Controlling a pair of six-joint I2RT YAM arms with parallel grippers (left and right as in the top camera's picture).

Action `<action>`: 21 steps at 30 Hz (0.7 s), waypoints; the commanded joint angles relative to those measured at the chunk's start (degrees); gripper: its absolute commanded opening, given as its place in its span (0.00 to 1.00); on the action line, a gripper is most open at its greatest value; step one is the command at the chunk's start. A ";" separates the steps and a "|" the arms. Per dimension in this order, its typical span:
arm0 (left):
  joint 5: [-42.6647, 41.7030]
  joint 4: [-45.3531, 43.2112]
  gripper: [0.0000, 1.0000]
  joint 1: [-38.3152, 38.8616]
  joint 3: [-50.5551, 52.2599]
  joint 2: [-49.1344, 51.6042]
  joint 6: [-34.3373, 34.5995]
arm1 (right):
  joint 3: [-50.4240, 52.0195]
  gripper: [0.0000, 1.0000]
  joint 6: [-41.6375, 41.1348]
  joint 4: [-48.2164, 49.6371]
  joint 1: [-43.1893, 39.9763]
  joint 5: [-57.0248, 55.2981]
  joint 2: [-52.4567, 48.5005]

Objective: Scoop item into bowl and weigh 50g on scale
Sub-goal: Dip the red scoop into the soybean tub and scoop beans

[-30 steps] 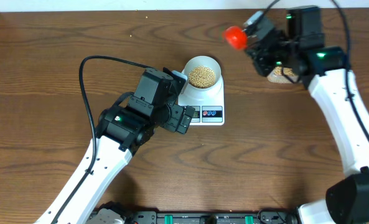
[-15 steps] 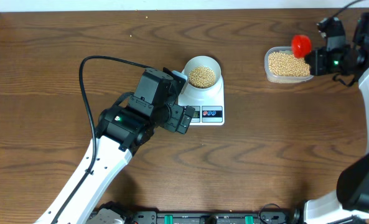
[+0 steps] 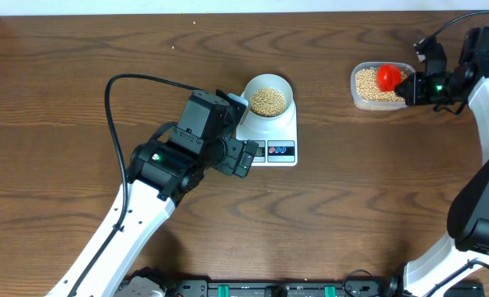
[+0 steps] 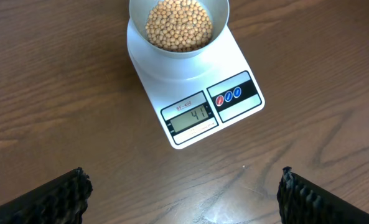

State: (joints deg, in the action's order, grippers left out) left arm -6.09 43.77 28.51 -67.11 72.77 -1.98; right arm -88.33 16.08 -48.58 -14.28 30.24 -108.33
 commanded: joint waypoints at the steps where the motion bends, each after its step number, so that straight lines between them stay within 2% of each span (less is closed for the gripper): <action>1: -0.33 0.33 0.98 -0.15 0.20 0.44 -0.81 | -0.85 0.01 1.62 0.15 1.55 1.60 -0.50; 13: -0.33 0.35 0.98 -0.15 0.20 0.44 -0.81 | -0.81 0.01 -0.96 0.20 4.57 -6.38 -1.79; 21: -0.33 0.35 0.98 -0.15 0.20 0.44 -0.81 | -0.81 0.01 -1.53 1.20 4.76 -5.49 -2.69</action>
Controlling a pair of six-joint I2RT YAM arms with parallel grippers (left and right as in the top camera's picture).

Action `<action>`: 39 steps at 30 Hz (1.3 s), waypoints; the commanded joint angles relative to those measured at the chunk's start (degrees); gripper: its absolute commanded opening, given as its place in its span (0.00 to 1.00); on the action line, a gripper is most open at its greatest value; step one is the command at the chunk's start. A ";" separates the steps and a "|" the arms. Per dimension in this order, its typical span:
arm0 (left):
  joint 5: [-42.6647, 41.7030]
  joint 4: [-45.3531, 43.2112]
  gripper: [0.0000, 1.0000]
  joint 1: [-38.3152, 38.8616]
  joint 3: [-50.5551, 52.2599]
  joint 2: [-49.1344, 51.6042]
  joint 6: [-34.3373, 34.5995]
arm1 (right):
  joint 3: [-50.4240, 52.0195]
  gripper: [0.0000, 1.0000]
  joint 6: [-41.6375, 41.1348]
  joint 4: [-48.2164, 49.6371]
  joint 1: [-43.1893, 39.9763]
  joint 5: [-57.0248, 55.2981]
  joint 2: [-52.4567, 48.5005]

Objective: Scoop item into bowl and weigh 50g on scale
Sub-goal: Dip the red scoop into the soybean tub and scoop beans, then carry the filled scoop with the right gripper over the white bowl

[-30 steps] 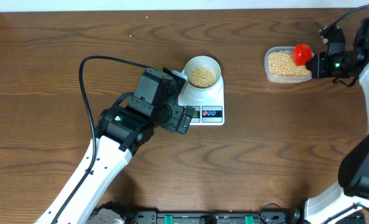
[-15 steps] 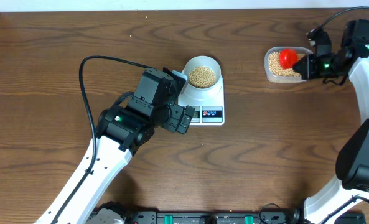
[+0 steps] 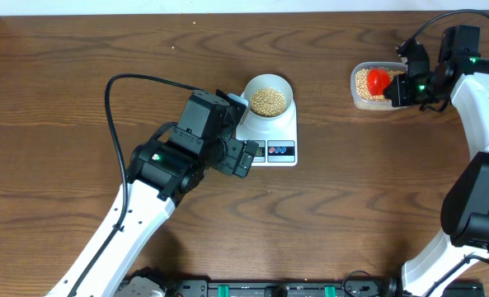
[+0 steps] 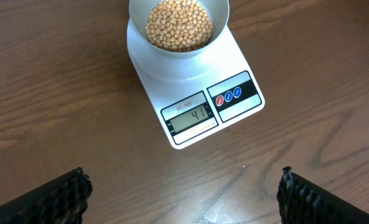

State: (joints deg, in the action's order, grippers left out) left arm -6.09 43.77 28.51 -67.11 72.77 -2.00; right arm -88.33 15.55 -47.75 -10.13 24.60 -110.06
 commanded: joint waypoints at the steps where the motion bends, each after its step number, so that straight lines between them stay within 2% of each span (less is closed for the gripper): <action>1: -0.33 0.33 0.98 -0.15 0.20 0.44 -0.79 | -0.81 0.01 -0.98 0.48 0.76 0.42 -1.11; 13: -0.33 0.33 0.98 -0.15 0.20 0.44 -0.79 | -0.81 0.01 -1.01 0.85 4.20 2.54 -3.52; 22: -0.33 0.33 0.98 -0.15 0.20 0.44 -0.79 | -0.81 0.01 -3.30 0.66 1.68 3.80 -3.52; 32: -0.33 0.35 0.98 -0.15 0.20 0.44 -0.79 | -0.83 0.01 -3.04 0.81 -6.32 19.19 -3.41; 39: -0.33 0.33 0.98 -0.15 0.20 0.44 -0.79 | -0.83 0.01 -2.58 0.83 -8.94 28.09 -3.41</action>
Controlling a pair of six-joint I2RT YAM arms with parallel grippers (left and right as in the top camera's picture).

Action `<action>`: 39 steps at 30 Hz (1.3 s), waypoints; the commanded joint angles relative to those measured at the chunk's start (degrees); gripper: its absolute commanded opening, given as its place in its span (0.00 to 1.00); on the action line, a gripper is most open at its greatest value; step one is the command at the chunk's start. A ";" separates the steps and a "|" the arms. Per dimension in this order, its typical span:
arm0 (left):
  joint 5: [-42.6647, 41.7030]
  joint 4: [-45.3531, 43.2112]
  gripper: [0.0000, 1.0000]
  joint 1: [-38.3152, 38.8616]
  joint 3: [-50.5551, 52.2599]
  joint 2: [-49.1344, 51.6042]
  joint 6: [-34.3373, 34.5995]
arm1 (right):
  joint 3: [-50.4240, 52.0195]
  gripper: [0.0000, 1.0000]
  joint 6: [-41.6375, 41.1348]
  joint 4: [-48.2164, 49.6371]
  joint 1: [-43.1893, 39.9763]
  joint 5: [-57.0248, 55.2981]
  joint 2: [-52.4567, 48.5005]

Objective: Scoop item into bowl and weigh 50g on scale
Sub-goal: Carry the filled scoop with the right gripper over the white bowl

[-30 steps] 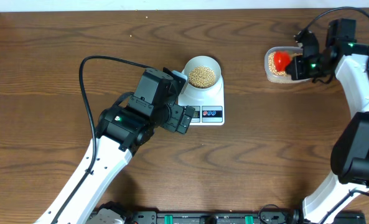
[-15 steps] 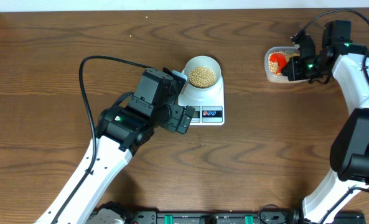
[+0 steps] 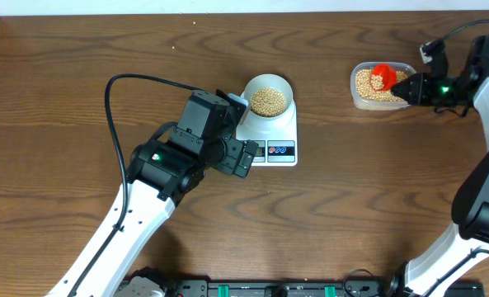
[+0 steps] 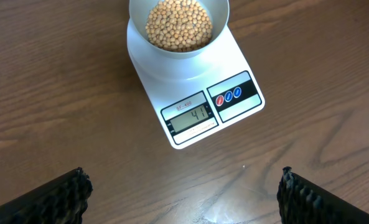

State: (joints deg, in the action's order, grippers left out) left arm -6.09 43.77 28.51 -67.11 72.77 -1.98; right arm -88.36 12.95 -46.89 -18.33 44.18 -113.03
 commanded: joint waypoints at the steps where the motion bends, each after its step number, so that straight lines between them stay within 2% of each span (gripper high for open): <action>1: -0.33 0.35 0.98 -0.15 0.20 0.44 -0.81 | -0.83 0.01 0.42 -0.02 -0.76 10.34 -0.44; 5: -0.33 0.35 0.98 -0.15 0.20 0.44 -0.79 | -0.81 0.01 1.01 -0.04 0.31 16.57 -0.44; 12: -0.33 0.33 0.98 -0.15 0.20 0.44 -0.81 | -0.81 0.01 1.01 0.15 6.49 17.40 -0.44; 29: -0.33 0.33 0.98 -0.15 0.20 0.44 -0.81 | -0.92 0.01 -1.22 4.48 20.90 15.23 0.04; 39: -0.33 0.35 0.98 -0.15 0.20 0.44 -0.81 | -1.60 0.01 -2.25 4.90 26.77 6.47 3.10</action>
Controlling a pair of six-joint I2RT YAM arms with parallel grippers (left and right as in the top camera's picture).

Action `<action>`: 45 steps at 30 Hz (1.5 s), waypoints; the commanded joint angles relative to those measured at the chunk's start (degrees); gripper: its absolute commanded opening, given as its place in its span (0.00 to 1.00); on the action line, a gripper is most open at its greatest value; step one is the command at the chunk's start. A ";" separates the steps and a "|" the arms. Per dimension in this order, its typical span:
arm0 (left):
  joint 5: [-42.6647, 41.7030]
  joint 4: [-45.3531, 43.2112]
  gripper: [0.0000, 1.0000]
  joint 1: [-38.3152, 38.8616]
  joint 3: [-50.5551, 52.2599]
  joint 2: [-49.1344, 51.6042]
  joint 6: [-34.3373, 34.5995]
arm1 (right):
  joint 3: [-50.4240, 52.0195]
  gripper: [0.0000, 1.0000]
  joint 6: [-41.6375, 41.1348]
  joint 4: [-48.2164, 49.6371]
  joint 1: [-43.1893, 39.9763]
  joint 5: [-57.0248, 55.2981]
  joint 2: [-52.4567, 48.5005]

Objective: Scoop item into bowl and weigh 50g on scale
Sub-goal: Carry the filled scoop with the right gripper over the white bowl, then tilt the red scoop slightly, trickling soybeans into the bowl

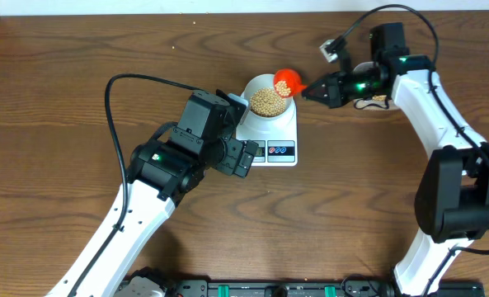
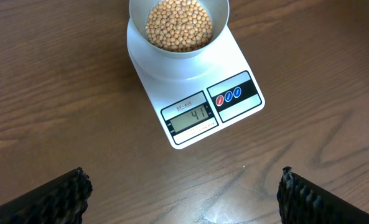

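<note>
A white bowl (image 1: 268,86) of beige beans (image 2: 178,23) sits on the white scale (image 1: 269,136), whose display (image 2: 191,116) reads 41. My right gripper (image 1: 317,89) is shut on the handle of a red scoop (image 1: 286,82) that carries a few beans and hovers at the bowl's right rim. My left gripper (image 2: 183,193) is open, wide apart over bare table just in front of the scale, holding nothing. The bean container is hidden behind the right arm.
My left arm (image 1: 174,157) lies across the table left of the scale, its cable (image 1: 112,99) looping behind. The table's far edge (image 1: 228,13) runs along the top.
My right gripper has carried the red scoop from the bean container at the far right to the right rim of the bowl on the scale. Left gripper and the reading of 41 are unchanged.
The red scoop was in the bean container at the far right through three moments, shifting a little within it, held by my right gripper. Now it hovers at the bowl with beans in it. My left gripper stayed open before the scale, which read 41 throughout.
</note>
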State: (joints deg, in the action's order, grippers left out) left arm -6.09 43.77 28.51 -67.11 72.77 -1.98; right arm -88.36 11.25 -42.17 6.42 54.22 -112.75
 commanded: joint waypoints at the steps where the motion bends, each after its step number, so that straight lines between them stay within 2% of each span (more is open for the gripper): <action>1: -0.33 0.35 0.98 -0.15 0.20 0.44 -0.81 | -1.60 0.01 -0.55 0.17 2.69 -4.92 3.06; 13: -0.33 0.33 0.98 -0.15 0.20 0.44 -0.81 | -1.60 0.01 -1.16 0.20 9.81 -17.18 3.13; 35: -0.33 0.35 0.98 -0.15 0.20 0.44 -0.81 | -1.62 0.01 0.09 1.90 10.91 -23.96 5.09; 45: -0.33 0.35 0.98 -0.15 0.20 0.44 -0.81 | -1.62 0.02 3.87 2.12 12.59 -27.80 5.60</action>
State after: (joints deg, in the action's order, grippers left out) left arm -6.09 43.77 28.51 -67.11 72.77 -1.98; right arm -88.51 12.97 -40.07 17.85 27.88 -108.53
